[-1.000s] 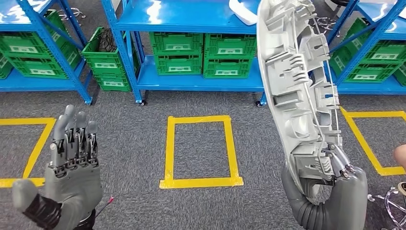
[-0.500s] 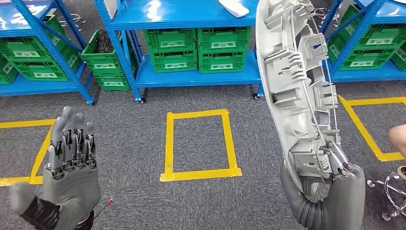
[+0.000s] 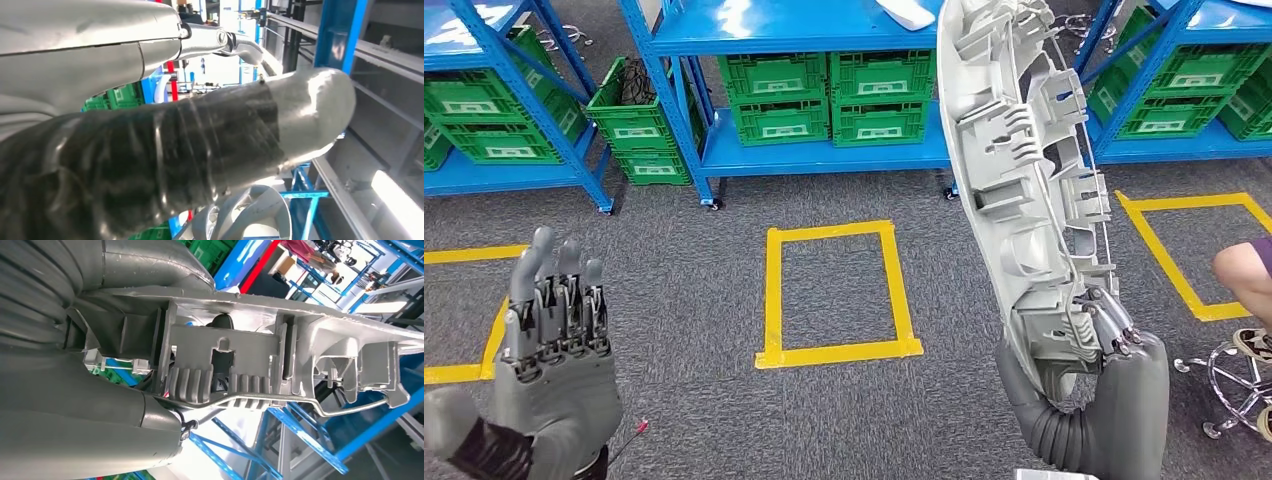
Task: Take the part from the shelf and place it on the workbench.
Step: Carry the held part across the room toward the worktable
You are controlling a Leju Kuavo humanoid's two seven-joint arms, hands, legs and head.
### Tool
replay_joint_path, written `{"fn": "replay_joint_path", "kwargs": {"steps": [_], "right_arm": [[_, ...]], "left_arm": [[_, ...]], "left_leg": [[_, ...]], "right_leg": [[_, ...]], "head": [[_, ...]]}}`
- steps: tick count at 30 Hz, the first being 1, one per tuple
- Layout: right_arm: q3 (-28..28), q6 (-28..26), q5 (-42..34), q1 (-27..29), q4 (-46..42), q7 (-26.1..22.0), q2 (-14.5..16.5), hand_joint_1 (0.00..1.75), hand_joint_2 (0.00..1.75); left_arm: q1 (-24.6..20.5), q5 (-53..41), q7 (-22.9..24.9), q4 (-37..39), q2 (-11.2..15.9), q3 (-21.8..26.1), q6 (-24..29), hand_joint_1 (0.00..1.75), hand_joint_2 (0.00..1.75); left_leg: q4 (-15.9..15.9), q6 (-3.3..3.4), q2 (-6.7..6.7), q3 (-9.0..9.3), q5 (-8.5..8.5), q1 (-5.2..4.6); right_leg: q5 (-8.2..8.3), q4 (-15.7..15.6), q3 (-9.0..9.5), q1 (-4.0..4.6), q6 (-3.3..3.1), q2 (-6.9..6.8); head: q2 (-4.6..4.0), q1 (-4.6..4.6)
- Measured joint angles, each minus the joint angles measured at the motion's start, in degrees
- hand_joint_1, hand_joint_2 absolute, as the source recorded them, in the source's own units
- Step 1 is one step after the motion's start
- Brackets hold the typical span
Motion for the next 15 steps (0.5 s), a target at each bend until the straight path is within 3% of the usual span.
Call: {"fn": "replay_joint_path", "kwargs": {"steps": [3, 5, 6, 7, 8, 10, 12, 15], "right_arm": [[-0.18, 0.01, -0.04, 0.03, 0.00, -0.07, 0.00, 1.75, 1.75], [-0.20, 0.01, -0.05, 0.10, 0.00, -0.07, 0.00, 1.75, 1.75], [-0.20, 0.01, -0.05, 0.11, 0.00, -0.07, 0.00, 1.75, 1.75], [-0.21, 0.01, -0.06, 0.13, 0.00, -0.07, 0.00, 1.75, 1.75], [-0.21, 0.01, -0.06, 0.12, 0.00, -0.07, 0.00, 1.75, 1.75], [-0.22, 0.02, -0.07, 0.14, 0.00, -0.07, 0.00, 1.75, 1.75], [-0.24, 0.04, -0.09, 0.23, 0.00, -0.07, 0.00, 1.75, 1.75], [-0.34, 0.07, -0.10, 0.31, 0.00, -0.08, 0.00, 1.75, 1.75]], "left_arm": [[0.02, 0.00, 0.04, 0.02, -0.04, 0.00, 0.00, 0.00, 0.00], [0.05, 0.00, 0.05, 0.05, -0.04, 0.00, -0.01, 0.00, 0.00], [0.06, 0.00, 0.05, 0.05, -0.04, 0.00, 0.00, 0.00, 0.00], [0.07, 0.01, 0.04, 0.05, -0.04, 0.00, 0.02, 0.00, 0.00], [0.08, 0.02, 0.03, 0.05, -0.05, 0.00, 0.05, 0.00, 0.00], [0.10, 0.04, -0.01, 0.05, -0.06, -0.01, 0.13, 0.00, 0.00], [0.12, 0.05, -0.12, 0.04, -0.06, -0.02, 0.15, 0.00, 0.00], [0.16, 0.08, -0.25, 0.03, -0.06, 0.00, 0.16, 0.00, 0.00]], "left_leg": [[-0.63, 0.57, 0.23, -2.06, 2.36, 0.46], [0.10, 0.39, 0.22, -3.89, 3.08, 0.56], [0.61, 0.21, 0.20, -4.97, 3.42, 0.68], [1.19, -0.04, 0.17, -6.02, 3.70, 0.83], [1.87, -0.34, 0.13, -7.00, 3.95, 0.97], [3.13, -1.05, 0.08, -8.63, 4.37, 1.04], [3.77, -1.75, 0.06, -9.20, 4.74, 0.96], [3.96, -2.77, 0.03, -9.53, 4.85, 1.21]], "right_leg": [[-6.52, 10.03, -3.83, -0.51, 1.51, 0.22], [-8.45, 15.02, -4.67, -0.96, 2.05, 0.20], [-7.89, 14.94, -3.84, -1.15, 2.31, 0.20], [-6.48, 12.67, -1.99, -1.31, 2.52, 0.19], [-5.19, 9.05, 0.53, -1.47, 2.70, 0.19], [-4.66, 2.04, 5.56, -1.43, 2.64, 0.31], [-5.61, -0.34, 6.67, -1.14, 1.87, 0.45], [-5.06, -0.38, 5.63, -1.04, 0.38, 0.34]], "head": [[0.00, 0.48], [0.00, 0.92], [0.00, 1.09], [0.00, 1.27], [-0.01, 1.47], [-0.01, 1.96], [0.00, 2.16], [0.00, 1.69]]}}
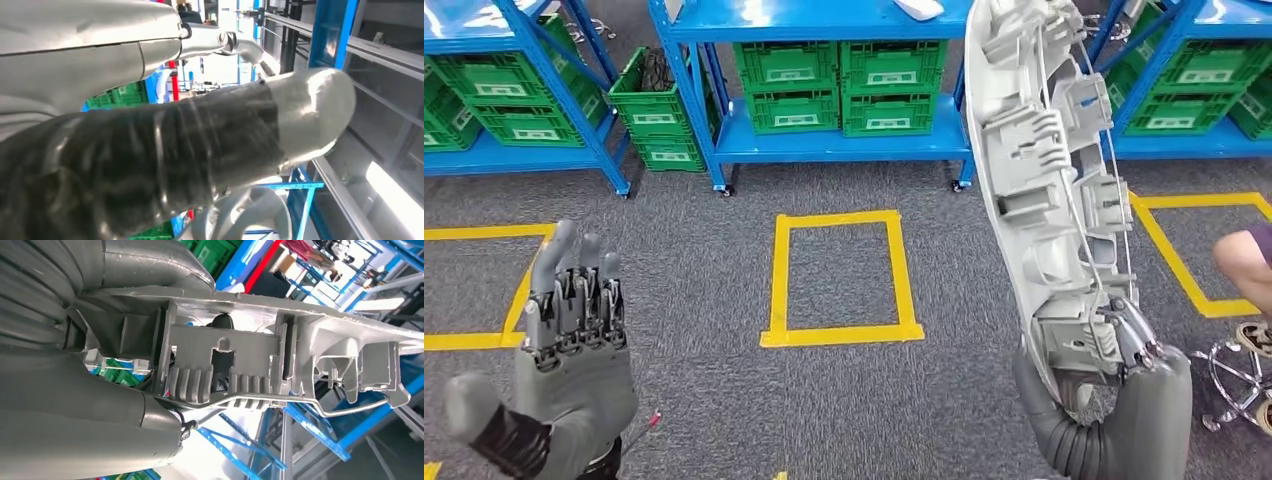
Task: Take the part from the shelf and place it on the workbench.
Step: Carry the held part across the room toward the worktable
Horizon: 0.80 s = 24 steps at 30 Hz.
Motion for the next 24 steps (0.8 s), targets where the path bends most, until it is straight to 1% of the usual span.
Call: {"fn": "replay_joint_path", "kwargs": {"steps": [1, 2, 4, 5, 6, 7, 8, 9, 10, 11, 12, 13, 15, 17, 18, 19, 21, 24], "right_arm": [[-0.05, 0.01, 0.00, -0.01, 0.00, -0.01, 0.00, 1.75, 1.75], [-0.09, 0.03, 0.00, -0.01, 0.00, -0.01, 0.00, 1.75, 1.75], [-0.15, 0.10, -0.02, 0.00, 0.00, -0.01, 0.00, 1.75, 1.75], [-0.16, 0.15, -0.04, 0.02, 0.00, -0.01, 0.00, 1.75, 1.75], [-0.17, 0.20, -0.09, 0.05, 0.00, -0.01, 0.00, 1.75, 1.75], [-0.17, 0.24, -0.14, 0.09, 0.00, -0.01, 0.00, 1.75, 1.75], [-0.17, 0.28, -0.22, 0.11, 0.00, -0.01, 0.00, 1.75, 1.75], [-0.18, 0.31, -0.33, 0.12, 0.00, -0.01, 0.00, 1.75, 1.75], [-0.19, 0.33, -0.43, 0.11, 0.00, -0.01, 0.01, 1.75, 1.75], [-0.19, 0.36, -0.52, 0.05, 0.01, -0.02, 0.01, 1.75, 1.75], [-0.20, 0.37, -0.62, 0.00, 0.01, -0.02, 0.02, 1.75, 1.75], [-0.20, 0.39, -0.73, -0.03, 0.02, -0.02, 0.02, 1.75, 1.75], [-0.21, 0.46, -1.04, -0.03, 0.03, -0.02, 0.02, 1.75, 1.75], [-0.21, 0.58, -1.65, -0.07, 0.04, -0.16, 0.02, 1.75, 1.75], [-0.21, 0.68, -2.13, -0.13, 0.04, -0.28, 0.01, 1.75, 1.75], [-0.21, 0.80, -2.64, -0.17, 0.04, -0.42, 0.01, 1.75, 1.75], [-0.21, 1.13, -3.38, -0.22, 0.04, -0.65, 0.00, 1.75, 1.75], [-0.21, 1.61, -3.69, -0.24, 0.04, -0.86, 0.00, 1.75, 1.75]], "left_arm": [[0.02, 0.01, -0.01, -0.01, 0.01, 0.02, 0.01, 0.00, 0.00], [0.05, 0.01, -0.02, -0.01, 0.01, 0.02, 0.01, 0.00, 0.00], [0.09, 0.01, -0.01, 0.01, 0.02, 0.04, 0.01, 0.00, 0.00], [0.11, 0.01, -0.01, 0.02, 0.02, 0.04, 0.01, 0.00, 0.00], [0.12, 0.01, 0.00, 0.03, 0.03, 0.04, 0.01, 0.00, 0.00], [0.13, 0.02, 0.00, 0.04, 0.03, 0.04, 0.01, 0.00, 0.00], [0.13, 0.02, 0.00, 0.05, 0.03, 0.04, 0.01, 0.00, 0.00], [0.12, 0.02, 0.00, 0.04, 0.03, 0.04, 0.01, 0.00, 0.00], [0.11, 0.02, -0.01, 0.04, 0.03, 0.04, 0.01, 0.00, 0.00], [0.11, 0.02, -0.01, 0.02, 0.03, 0.05, 0.01, 0.00, 0.00], [0.11, 0.02, -0.02, 0.01, 0.03, 0.05, 0.01, 0.00, 0.00], [0.11, 0.02, -0.03, -0.01, 0.03, 0.06, 0.01, 0.00, 0.00], [0.13, 0.01, -0.05, -0.01, 0.03, 0.07, 0.02, 0.00, 0.00], [0.14, 0.02, -0.05, 0.01, 0.02, 0.07, 0.05, 0.00, 0.00], [0.15, 0.01, -0.05, 0.01, 0.02, 0.07, 0.08, 0.00, 0.00], [0.14, 0.02, -0.05, 0.01, 0.02, 0.07, 0.10, 0.00, 0.00], [0.13, 0.01, -0.05, 0.01, 0.02, 0.07, 0.13, 0.00, 0.00], [0.13, 0.01, -0.05, 0.01, 0.02, 0.07, 0.15, 0.00, 0.00]], "left_leg": [[1.07, -0.32, -0.01, -0.59, -1.17, 0.09], [3.31, -0.59, -0.01, -1.60, -3.09, 0.14], [10.85, -0.98, -0.02, -4.38, -7.95, 0.17], [14.16, -1.02, -0.02, -5.41, -9.36, 0.17], [15.93, -0.93, -0.03, -5.65, -9.67, 0.15], [15.71, -0.69, -0.04, -4.95, -8.97, 0.11], [13.20, -0.23, -0.06, -3.11, -7.39, 0.00], [9.36, 0.46, -0.12, -0.70, -5.71, -0.21], [5.69, 1.27, -0.17, 1.79, -4.67, -0.45], [2.52, 1.92, -0.18, 3.74, -3.95, -0.76], [0.78, 2.38, -0.17, 4.80, -3.89, -1.01], [0.14, 2.60, -0.12, 5.25, -4.09, -1.17], [-0.58, 1.74, -0.09, 5.25, -4.12, -1.16], [-0.78, 0.81, -0.10, 5.26, -4.22, -1.00], [-0.71, 0.72, -0.11, 5.23, -4.23, -0.99], [-0.66, 0.79, -0.11, 5.20, -4.23, -0.99], [-0.49, 1.05, -0.10, 5.07, -4.25, -1.06], [-0.22, 1.52, -0.10, 4.87, -4.31, -1.15]], "right_leg": [[0.35, -0.11, -0.17, -0.02, -0.48, -0.12], [0.78, -0.22, -0.31, -0.08, -0.90, -0.24], [1.50, -0.18, -0.71, 0.05, -1.35, -0.31], [1.82, -0.12, -0.95, 0.17, -1.42, -0.28], [2.09, -0.05, -1.25, 0.32, -1.46, -0.24], [2.26, 0.01, -1.50, 0.48, -1.47, -0.21], [2.36, 0.05, -1.58, 0.68, -1.48, -0.17], [2.38, 0.07, -1.58, 0.86, -1.48, -0.15], [2.39, 0.08, -1.64, 1.02, -1.43, -0.16], [2.45, 0.09, -1.75, 1.07, -1.28, -0.15], [2.54, 0.10, -1.91, 1.00, -1.05, -0.16], [2.63, 0.10, -2.10, 0.92, -0.78, -0.17], [2.60, 0.28, -2.28, 0.90, -0.85, -0.22], [2.52, 0.43, -2.34, 1.02, -1.12, -0.28], [2.55, 0.38, -2.33, 1.01, -1.00, -0.31], [2.62, 0.31, -2.31, 1.01, -0.90, -0.30], [2.80, 0.09, -2.30, 0.95, -0.54, -0.30], [2.97, -0.07, -2.31, 0.80, -0.03, -0.30]], "head": [[0.00, -0.32], [-0.01, -0.65], [0.00, -1.45], [0.00, -1.75], [0.00, -2.03], [0.00, -2.25], [0.00, -2.43], [0.00, -2.56], [0.00, -2.51], [0.00, -2.33], [-0.01, -2.26], [-0.01, -2.27], [-0.01, -2.45], [-0.01, -2.17], [0.00, -1.93], [0.00, -1.76], [-0.01, -1.44], [-0.01, -1.22]]}}
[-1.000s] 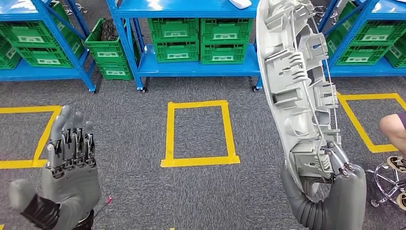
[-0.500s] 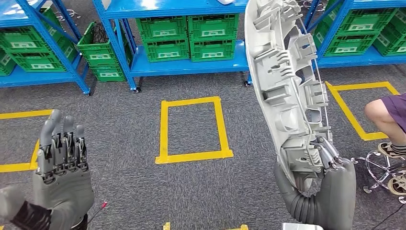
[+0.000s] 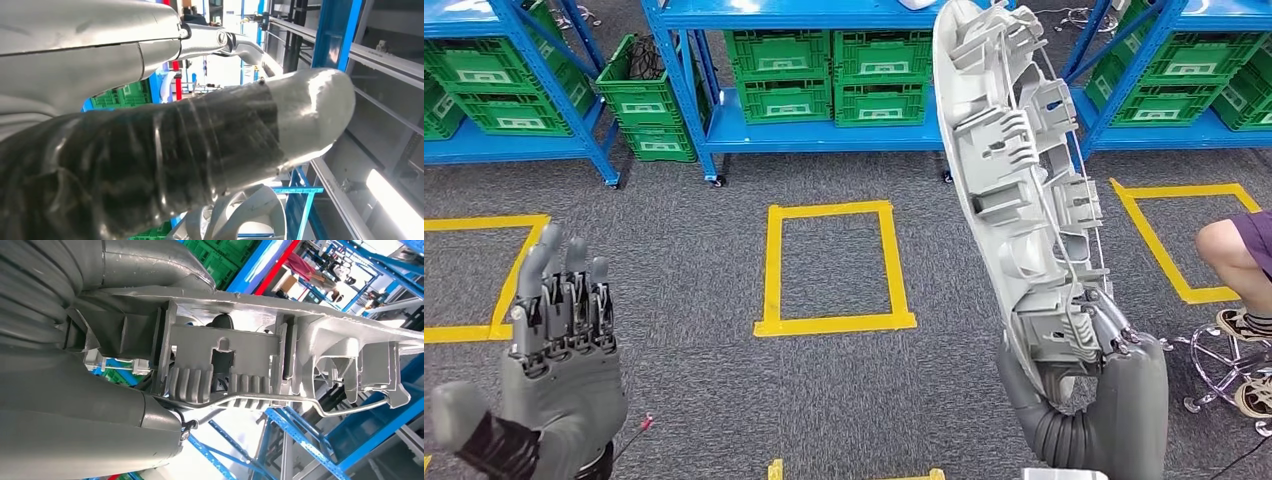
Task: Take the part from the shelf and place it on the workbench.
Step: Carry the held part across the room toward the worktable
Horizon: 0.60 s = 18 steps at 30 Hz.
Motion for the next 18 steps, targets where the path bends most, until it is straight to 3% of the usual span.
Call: {"fn": "replay_joint_path", "kwargs": {"steps": [4, 7, 9, 11, 12, 13, 14, 16, 18], "right_arm": [[0.00, 0.39, -0.07, -0.01, 0.00, -0.18, 0.00, 1.75, 1.75], [0.00, 0.43, -0.06, 0.01, -0.02, -0.21, 0.00, 1.75, 1.75], [0.00, 0.45, -0.05, 0.00, -0.02, -0.28, -0.01, 1.75, 1.75], [0.00, 0.46, -0.05, 0.00, -0.02, -0.35, -0.02, 1.75, 1.75], [0.00, 0.48, -0.05, 0.04, -0.02, -0.36, -0.02, 1.75, 1.75], [0.00, 0.51, -0.05, 0.08, -0.02, -0.36, -0.02, 1.75, 1.75], [0.00, 0.53, -0.05, 0.12, -0.02, -0.36, -0.02, 1.75, 1.75], [0.00, 0.56, -0.05, 0.10, -0.02, -0.36, -0.02, 1.75, 1.75], [0.00, 0.57, -0.05, 0.02, -0.02, -0.37, -0.01, 1.75, 1.75]], "left_arm": [[-0.01, 0.01, 0.00, 0.00, 0.00, 0.05, 0.01, 0.00, 0.00], [-0.04, 0.00, -0.01, -0.01, -0.02, 0.09, 0.01, 0.00, 0.00], [-0.04, 0.00, -0.01, -0.01, -0.04, 0.09, 0.01, 0.00, 0.00], [-0.03, 0.01, -0.01, 0.03, -0.04, 0.08, 0.01, 0.00, 0.00], [-0.02, 0.02, 0.00, 0.06, -0.04, 0.08, 0.01, 0.00, 0.00], [-0.02, 0.02, 0.00, 0.08, -0.04, 0.08, 0.01, 0.00, 0.00], [-0.02, 0.02, 0.00, 0.09, -0.04, 0.08, 0.01, 0.00, 0.00], [-0.01, 0.01, 0.00, 0.11, -0.04, 0.08, 0.01, 0.00, 0.00], [-0.02, 0.01, 0.00, 0.10, -0.04, 0.08, 0.01, 0.00, 0.00]], "left_leg": [[0.17, 0.51, 0.00, -0.13, -0.02, -0.19], [-0.97, 1.29, 0.32, 0.32, 0.60, 0.20], [-1.75, 1.65, 0.78, 0.72, 1.00, 0.61], [-1.82, 1.72, 1.27, 0.74, 1.02, 0.67], [-1.78, 1.66, 1.57, 0.73, 0.96, 0.69], [-1.69, 1.52, 1.92, 0.74, 0.86, 0.75], [-1.52, 1.31, 2.30, 0.75, 0.70, 0.84], [-0.89, 0.62, 3.08, 0.74, 0.16, 0.98], [-0.11, -0.18, 3.79, 0.53, -0.40, 0.80]], "right_leg": [[0.17, -0.15, -0.01, -0.19, 0.55, 0.02], [-0.11, 0.22, -0.58, -0.16, 1.15, 0.23], [-2.38, 4.54, -2.89, -0.28, 1.52, 0.30], [-5.31, 11.85, -6.50, -0.53, 1.83, 0.29], [-5.86, 14.49, -7.92, -0.66, 1.97, 0.29], [-5.33, 15.11, -8.43, -0.78, 2.07, 0.25], [-3.85, 13.60, -7.93, -0.90, 2.17, 0.10], [-0.23, 6.50, -4.85, -0.89, 2.40, -1.47], [1.07, 1.68, -2.43, -0.58, 1.85, -2.87]], "head": [[0.01, 0.09], [0.01, 0.13], [0.00, 0.76], [0.00, 1.52], [0.00, 1.81], [0.00, 2.02], [0.00, 2.21], [0.01, 2.62], [0.01, 3.02]]}}
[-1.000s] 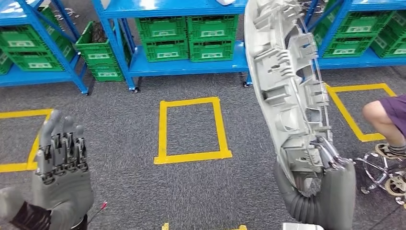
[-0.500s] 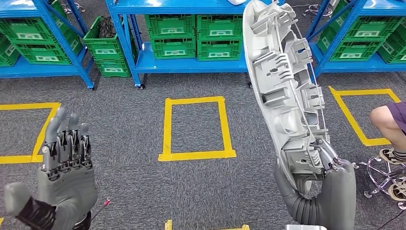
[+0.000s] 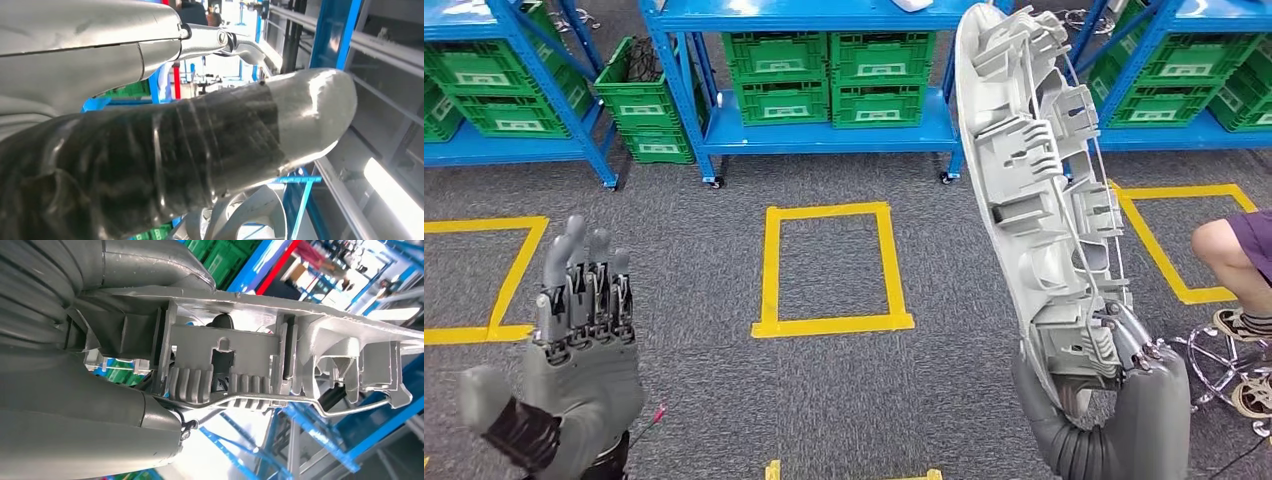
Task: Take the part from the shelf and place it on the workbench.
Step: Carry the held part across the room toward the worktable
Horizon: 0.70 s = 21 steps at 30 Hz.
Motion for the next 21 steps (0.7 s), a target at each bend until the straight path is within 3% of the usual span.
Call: {"fn": "replay_joint_path", "kwargs": {"steps": [1, 3, 5, 8, 10, 11, 12, 14, 16, 19, 21], "right_arm": [[0.00, 0.02, 0.00, -0.01, 0.00, 0.00, 0.01, 1.75, 1.75], [0.00, 0.04, 0.00, 0.04, -0.01, 0.01, 0.01, 1.75, 1.75], [0.00, 0.05, 0.00, 0.07, -0.02, 0.01, 0.01, 1.75, 1.75], [-0.02, 0.05, 0.00, 0.06, -0.02, 0.01, 0.01, 1.75, 1.75], [-0.02, 0.05, 0.00, 0.08, -0.01, 0.01, 0.01, 1.75, 1.75], [-0.01, 0.06, 0.00, 0.09, -0.01, 0.01, 0.01, 1.75, 1.75], [-0.01, 0.07, 0.00, 0.09, -0.01, 0.01, 0.01, 1.75, 1.75], [-0.02, 0.07, 0.00, 0.08, -0.01, 0.01, 0.01, 1.75, 1.75], [-0.03, 0.06, -0.10, 0.08, -0.01, 0.03, 0.01, 1.75, 1.75], [-0.05, 0.05, -0.49, 0.35, -0.01, 0.17, -0.03, 1.75, 1.75], [-0.07, 0.07, -0.64, 0.51, -0.01, 0.24, -0.11, 1.75, 1.75]], "left_arm": [[0.00, 0.00, -0.01, 0.00, 0.01, 0.00, 0.00, 0.00, 0.00], [-0.02, 0.00, -0.01, -0.01, 0.02, 0.01, 0.01, 0.00, 0.00], [-0.05, 0.01, -0.01, -0.01, 0.02, 0.02, 0.01, 0.00, 0.00], [0.00, 0.01, -0.01, 0.00, 0.02, 0.03, 0.02, 0.00, 0.00], [0.03, 0.01, 0.00, 0.03, 0.03, 0.04, 0.02, 0.00, 0.00], [0.02, 0.01, 0.00, 0.04, 0.03, 0.04, 0.02, 0.00, 0.00], [0.02, 0.01, 0.00, 0.05, 0.03, 0.04, 0.02, 0.00, 0.00], [0.00, 0.01, -0.01, 0.05, 0.03, 0.04, 0.03, 0.00, 0.00], [-0.02, 0.00, -0.02, 0.04, 0.03, 0.04, 0.05, 0.00, 0.00], [-0.05, -0.01, -0.02, 0.03, 0.01, 0.04, 0.07, 0.00, 0.00], [-0.04, -0.02, -0.03, 0.03, -0.04, 0.04, 0.05, 0.00, 0.00]], "left_leg": [[0.19, -0.31, 0.43, -0.08, -0.13, -0.14], [0.26, -0.75, 1.39, -0.11, -0.23, -0.12], [2.03, -1.29, 0.39, -0.95, -1.65, 0.15], [12.38, -1.74, -2.87, -5.93, -6.43, 0.42], [17.30, -1.45, -3.40, -8.75, -7.21, 0.37], [16.74, -1.11, -3.59, -8.81, -6.06, 0.30], [14.01, -0.63, -4.01, -7.79, -4.04, 0.19], [6.10, 0.64, -6.30, -4.27, -0.19, 0.00], [1.32, 1.54, -8.20, -1.66, 0.88, -0.22], [-0.26, 1.79, -7.05, -0.60, 0.88, -0.37], [-1.84, 1.65, -5.38, 0.32, 1.45, 0.03]], "right_leg": [[-0.26, -0.47, 0.24, 0.22, -0.48, -0.08], [-0.04, -0.44, 0.03, 0.29, -1.59, 1.24], [0.18, -0.51, -0.04, 0.20, -2.35, 2.48], [0.37, -0.57, -0.10, 0.28, -3.06, 4.36], [0.40, -0.56, -0.12, 0.57, -3.23, 5.81], [0.41, -0.56, -0.09, 0.74, -3.26, 6.61], [0.43, -0.57, -0.04, 0.89, -3.28, 7.44], [0.48, -0.59, -0.01, 1.00, -3.29, 8.86], [0.64, -0.62, -0.31, 0.68, -3.01, 10.07], [1.07, -0.81, -1.00, 0.21, -2.15, 11.37], [-0.08, 1.21, -2.27, 0.48, -1.50, 9.01]], "head": [[0.00, -0.02], [-0.01, -0.41], [-0.01, -0.92], [0.00, -2.15], [0.01, -2.71], [0.01, -2.91], [0.00, -3.08], [0.00, -3.23], [0.00, -3.21], [-0.01, -3.77], [-0.01, -3.58]]}}
